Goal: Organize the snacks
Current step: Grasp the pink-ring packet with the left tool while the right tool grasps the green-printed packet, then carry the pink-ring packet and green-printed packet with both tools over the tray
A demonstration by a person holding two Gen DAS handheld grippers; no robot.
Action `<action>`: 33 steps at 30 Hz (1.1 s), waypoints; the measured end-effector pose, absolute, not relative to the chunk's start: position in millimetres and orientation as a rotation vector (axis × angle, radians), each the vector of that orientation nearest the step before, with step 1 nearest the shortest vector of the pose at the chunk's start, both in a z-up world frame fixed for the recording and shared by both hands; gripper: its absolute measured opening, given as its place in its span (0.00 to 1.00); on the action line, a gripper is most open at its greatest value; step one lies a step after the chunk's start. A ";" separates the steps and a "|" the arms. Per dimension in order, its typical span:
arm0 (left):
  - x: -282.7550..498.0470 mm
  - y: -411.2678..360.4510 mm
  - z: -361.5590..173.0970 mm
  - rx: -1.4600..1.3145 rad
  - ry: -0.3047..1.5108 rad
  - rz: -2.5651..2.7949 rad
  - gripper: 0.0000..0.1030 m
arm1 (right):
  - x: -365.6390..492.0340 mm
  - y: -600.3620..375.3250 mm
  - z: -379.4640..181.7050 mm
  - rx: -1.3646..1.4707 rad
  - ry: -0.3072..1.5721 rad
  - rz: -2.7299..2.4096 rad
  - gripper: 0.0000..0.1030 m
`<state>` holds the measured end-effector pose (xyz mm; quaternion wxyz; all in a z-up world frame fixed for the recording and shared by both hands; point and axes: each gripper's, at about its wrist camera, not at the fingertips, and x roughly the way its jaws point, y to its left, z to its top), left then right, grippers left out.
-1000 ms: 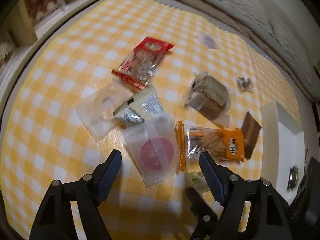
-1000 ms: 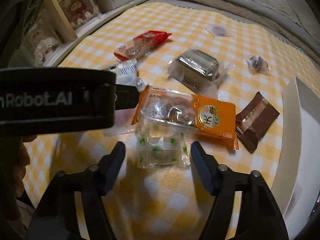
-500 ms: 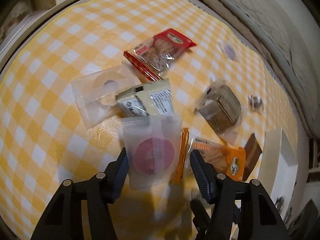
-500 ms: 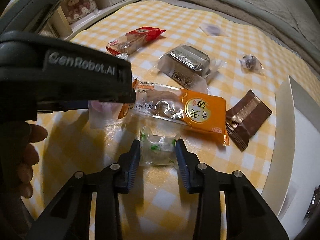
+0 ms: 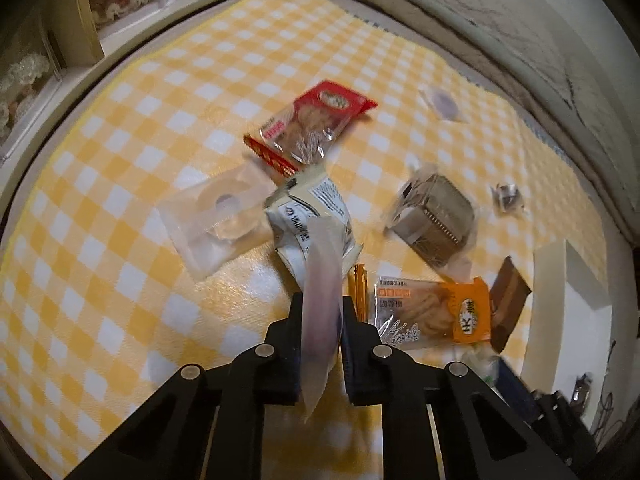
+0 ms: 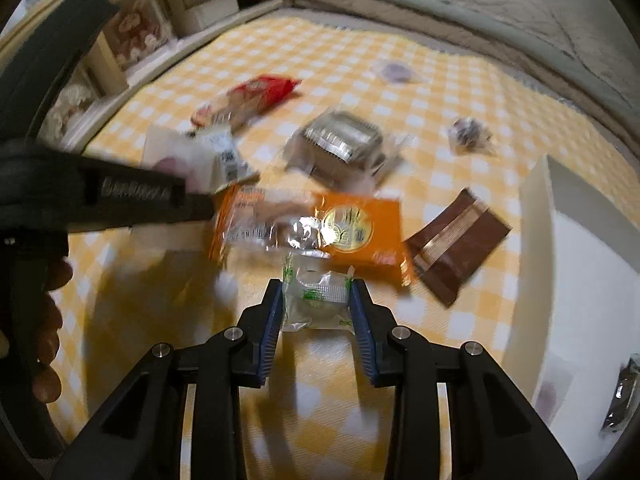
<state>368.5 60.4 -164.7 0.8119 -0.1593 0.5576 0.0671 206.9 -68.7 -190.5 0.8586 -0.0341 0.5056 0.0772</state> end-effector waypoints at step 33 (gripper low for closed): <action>236.1 30.8 -18.6 -0.174 0.749 -0.201 0.10 | 170.8 -153.2 -56.5 0.028 0.730 0.006 0.33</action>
